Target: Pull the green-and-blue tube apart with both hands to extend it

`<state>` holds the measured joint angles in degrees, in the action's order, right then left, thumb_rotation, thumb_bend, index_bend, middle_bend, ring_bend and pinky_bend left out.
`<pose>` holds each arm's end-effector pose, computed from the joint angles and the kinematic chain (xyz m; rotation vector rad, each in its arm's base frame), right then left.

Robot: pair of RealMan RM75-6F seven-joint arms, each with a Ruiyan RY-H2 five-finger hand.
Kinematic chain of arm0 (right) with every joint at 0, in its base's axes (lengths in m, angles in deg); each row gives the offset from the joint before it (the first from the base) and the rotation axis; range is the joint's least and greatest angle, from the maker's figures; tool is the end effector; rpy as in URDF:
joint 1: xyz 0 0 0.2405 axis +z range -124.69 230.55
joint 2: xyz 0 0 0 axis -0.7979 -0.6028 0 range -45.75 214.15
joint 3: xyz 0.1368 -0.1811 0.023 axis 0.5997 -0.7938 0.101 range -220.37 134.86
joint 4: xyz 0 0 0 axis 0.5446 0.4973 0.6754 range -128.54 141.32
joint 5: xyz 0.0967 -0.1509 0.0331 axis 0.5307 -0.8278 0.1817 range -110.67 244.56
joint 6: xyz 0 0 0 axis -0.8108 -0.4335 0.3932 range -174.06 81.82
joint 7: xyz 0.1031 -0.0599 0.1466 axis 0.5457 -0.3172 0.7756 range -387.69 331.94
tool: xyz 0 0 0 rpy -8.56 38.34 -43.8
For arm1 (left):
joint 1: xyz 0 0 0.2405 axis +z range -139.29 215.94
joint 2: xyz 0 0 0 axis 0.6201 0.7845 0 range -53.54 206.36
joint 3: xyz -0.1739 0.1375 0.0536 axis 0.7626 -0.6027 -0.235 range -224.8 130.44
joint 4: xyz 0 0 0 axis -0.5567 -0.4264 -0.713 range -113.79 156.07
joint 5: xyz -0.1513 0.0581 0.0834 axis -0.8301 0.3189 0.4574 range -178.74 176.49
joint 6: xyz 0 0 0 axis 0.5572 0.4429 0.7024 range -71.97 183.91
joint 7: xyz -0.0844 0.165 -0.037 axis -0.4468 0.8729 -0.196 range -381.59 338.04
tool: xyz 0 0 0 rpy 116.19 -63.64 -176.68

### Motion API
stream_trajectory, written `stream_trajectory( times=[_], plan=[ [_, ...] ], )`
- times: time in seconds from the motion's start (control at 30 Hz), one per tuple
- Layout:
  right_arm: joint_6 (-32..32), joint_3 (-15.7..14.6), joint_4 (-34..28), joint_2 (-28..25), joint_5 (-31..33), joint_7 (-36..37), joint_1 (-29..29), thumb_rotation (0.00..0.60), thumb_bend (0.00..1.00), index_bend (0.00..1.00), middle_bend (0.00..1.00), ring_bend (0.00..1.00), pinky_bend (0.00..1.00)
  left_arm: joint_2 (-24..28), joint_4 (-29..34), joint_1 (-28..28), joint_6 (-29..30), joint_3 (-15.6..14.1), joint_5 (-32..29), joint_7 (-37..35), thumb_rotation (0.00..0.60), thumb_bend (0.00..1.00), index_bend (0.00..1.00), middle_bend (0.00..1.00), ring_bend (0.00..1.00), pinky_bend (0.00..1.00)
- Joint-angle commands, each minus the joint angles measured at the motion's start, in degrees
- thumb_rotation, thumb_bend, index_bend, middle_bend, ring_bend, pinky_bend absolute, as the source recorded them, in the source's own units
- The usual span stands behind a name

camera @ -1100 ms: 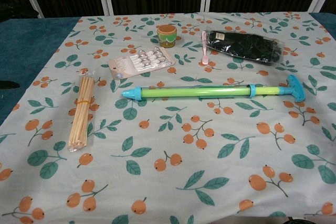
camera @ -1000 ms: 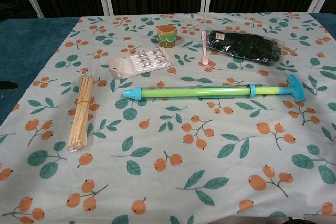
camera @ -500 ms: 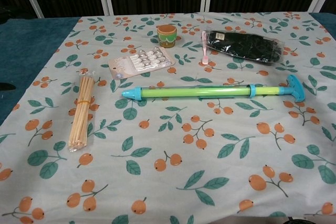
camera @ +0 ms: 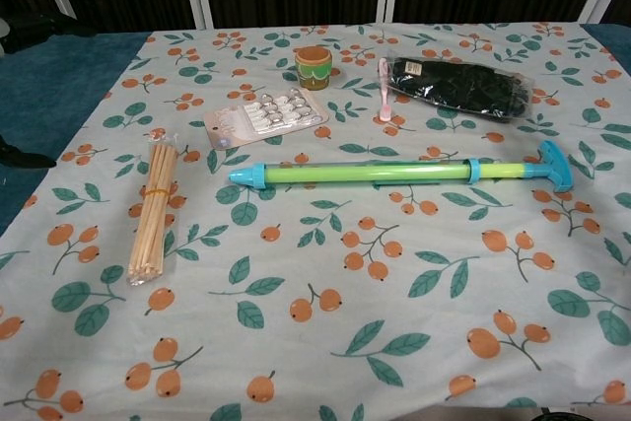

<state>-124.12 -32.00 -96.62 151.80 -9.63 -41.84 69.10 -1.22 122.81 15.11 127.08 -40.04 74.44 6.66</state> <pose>-0.2032 -0.2867 0.1505 1.4134 -0.8783 1.0052 -0.1639 0.2908 0.0694 -1.6840 -0.8218 -0.9045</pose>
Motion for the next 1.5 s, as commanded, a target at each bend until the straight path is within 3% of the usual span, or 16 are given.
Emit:
stream_trajectory(
  times=[0.03, 0.37, 0.6, 1.03, 1.5],
  plan=[
    [0.16, -0.12, -0.1, 0.04, -0.04, 0.04, 0.1, 0.6, 0.0, 0.03, 0.0, 0.0, 0.19, -1.58, 0.86, -1.38, -1.01, 1.1, -2.47, 2.54, 0.6, 0.03, 0.12, 0.03, 0.0, 0.09],
    [0.34, -0.35, -0.92, -0.24, -0.07, 0.68, 0.17, 0.6, 0.02, 0.04, 0.0, 0.0, 0.19, -8.93, 0.41, -8.64, -4.56, 5.45, -13.13, 13.95, 0.6, 0.12, 0.28, 0.14, 0.03, 0.13],
    [0.32, -0.16, -1.77, -0.82, 0.05, 2.05, 0.11, 0.6, 0.02, 0.05, 0.0, 0.0, 0.19, -14.4, -1.98, -13.63, -4.85, 7.42, -18.5, 20.43, 0.6, 0.18, 0.36, 0.16, 0.04, 0.14],
    [1.76, -0.17, -1.88, -1.42, 1.45, 4.03, 0.37, 0.6, 0.03, 0.07, 0.0, 0.0, 0.19, -25.1, -9.36, -22.64, -4.61, 10.92, -32.69, 28.8, 0.6, 0.23, 0.37, 0.17, 0.05, 0.15],
    [1.54, -0.2, -1.74, -1.66, 0.77, 6.26, 0.32, 0.6, 0.03, 0.09, 0.0, 0.0, 0.19, -30.72, -16.38, -27.46, -2.8, 12.28, -39.77, 30.77, 0.6, 0.23, 0.4, 0.18, 0.05, 0.15]
  ],
)
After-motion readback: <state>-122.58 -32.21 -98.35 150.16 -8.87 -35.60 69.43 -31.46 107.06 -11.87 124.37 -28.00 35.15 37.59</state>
